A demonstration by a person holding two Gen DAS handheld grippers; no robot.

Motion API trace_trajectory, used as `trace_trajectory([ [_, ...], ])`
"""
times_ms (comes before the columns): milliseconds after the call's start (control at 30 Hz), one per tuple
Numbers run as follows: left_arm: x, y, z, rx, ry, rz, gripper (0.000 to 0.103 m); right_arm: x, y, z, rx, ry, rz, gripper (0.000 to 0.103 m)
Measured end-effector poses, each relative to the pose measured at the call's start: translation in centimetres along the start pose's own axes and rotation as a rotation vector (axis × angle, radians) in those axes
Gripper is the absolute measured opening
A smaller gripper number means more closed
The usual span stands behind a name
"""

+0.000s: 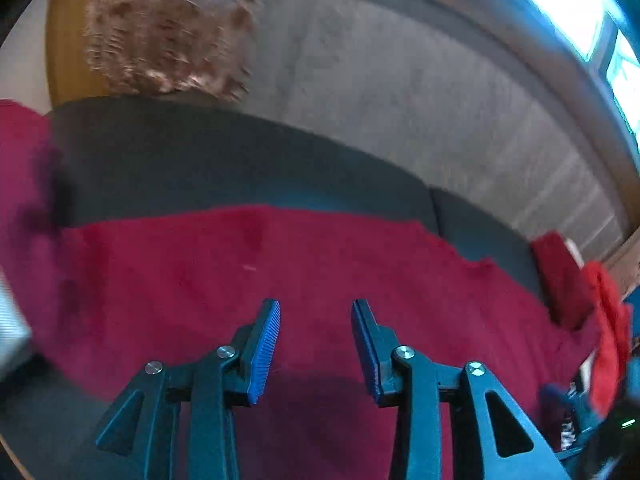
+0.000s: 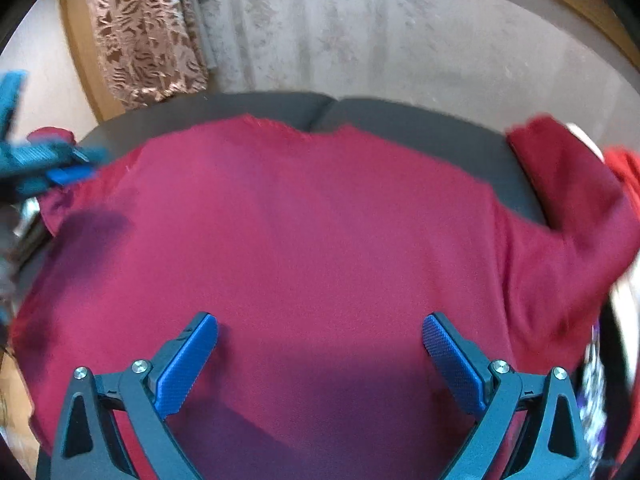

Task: Fold clothes

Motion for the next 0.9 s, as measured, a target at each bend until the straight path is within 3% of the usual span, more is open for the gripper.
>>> trace_trajectory([
  [100,3.4,-1.4,1.6,0.035,0.037,-0.026,0.037,1.9,1.9,0.1,-0.006,0.003,0.007,0.103],
  [167,4.3,-1.0,1.9,0.103,0.064,0.047,0.04,3.4,2.8,0.5,0.015,0.008,0.014,0.103],
  [200,4.7,-0.8,1.9,0.099,0.062,0.046,0.04,3.9,3.4,0.5,0.016,0.004,0.013,0.103],
  [567,9.3,5.7,1.4,0.07,0.013,0.065,0.043,8.3,9.0,1.5,0.009,-0.008,0.052,0.103],
  [733,9.8,6.5,1.3,0.064,-0.034,0.047,0.051,9.0,10.0,1.8,0.001,-0.004,0.055,0.103],
  [800,9.3,6.5,1.3,0.071,-0.044,0.012,0.047,9.1,10.1,1.9,-0.003,-0.002,0.048,0.103],
  [900,5.7,5.9,0.5,-0.034,-0.173,-0.014,0.046,8.9,10.0,1.8,-0.008,-0.003,0.033,0.103],
])
Point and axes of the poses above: each gripper's, at about its wrist camera, not at the fingertips, and x roughly the way its jaws point, z to its right, y to its top, the point moved 9 cm from there along x, roughly the way its jaws point, and after that the axes turned 5 degrees about -y, right-handed, at the moved point
